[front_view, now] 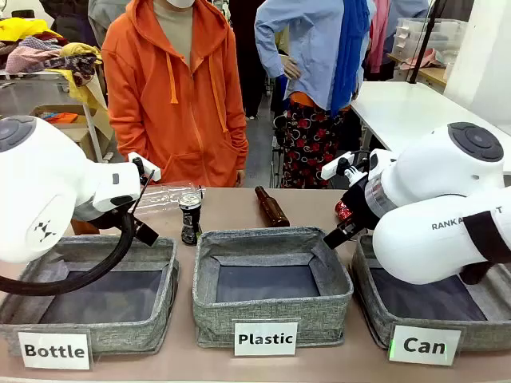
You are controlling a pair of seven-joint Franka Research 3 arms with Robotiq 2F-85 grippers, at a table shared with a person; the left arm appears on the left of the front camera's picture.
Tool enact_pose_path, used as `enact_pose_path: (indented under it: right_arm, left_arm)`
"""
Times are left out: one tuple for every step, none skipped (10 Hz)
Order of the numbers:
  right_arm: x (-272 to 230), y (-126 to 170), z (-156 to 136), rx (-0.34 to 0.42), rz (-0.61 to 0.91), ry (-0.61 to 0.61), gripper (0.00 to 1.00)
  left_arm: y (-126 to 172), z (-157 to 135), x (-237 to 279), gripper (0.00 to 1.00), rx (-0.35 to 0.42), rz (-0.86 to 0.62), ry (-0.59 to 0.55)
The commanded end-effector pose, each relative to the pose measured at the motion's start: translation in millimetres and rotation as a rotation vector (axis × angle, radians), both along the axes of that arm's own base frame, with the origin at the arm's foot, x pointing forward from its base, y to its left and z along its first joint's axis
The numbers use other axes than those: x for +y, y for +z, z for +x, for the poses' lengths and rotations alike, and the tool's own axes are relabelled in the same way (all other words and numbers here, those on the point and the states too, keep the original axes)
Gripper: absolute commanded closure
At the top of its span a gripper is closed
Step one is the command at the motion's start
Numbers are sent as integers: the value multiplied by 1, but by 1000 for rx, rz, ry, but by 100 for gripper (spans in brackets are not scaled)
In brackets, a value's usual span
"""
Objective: Sort the can waste into the basket.
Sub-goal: Pick up the can waste from the table and place it in the right Fabric basket.
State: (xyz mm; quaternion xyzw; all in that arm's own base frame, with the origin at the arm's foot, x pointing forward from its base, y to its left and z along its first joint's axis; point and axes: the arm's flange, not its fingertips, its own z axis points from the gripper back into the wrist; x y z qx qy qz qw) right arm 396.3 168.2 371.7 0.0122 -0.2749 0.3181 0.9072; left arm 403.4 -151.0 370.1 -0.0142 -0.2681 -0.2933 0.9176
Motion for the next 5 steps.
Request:
enact_pose_path:
  right_arm:
    - [0,0,0,0,0,0,0]
    - [0,0,0,0,0,0,0]
    - [0,0,0,0,0,0,0]
    - [0,0,0,0,0,0,0]
    - [0,0,0,0,0,0,0]
  left_arm:
    - [0,0,0,0,0,0,1]
    - [0,0,0,0,0,0,1]
    - [0,0,0,0,0,0,1]
    - [0,0,0,0,0,0,1]
    - [0,0,0,0,0,0,1]
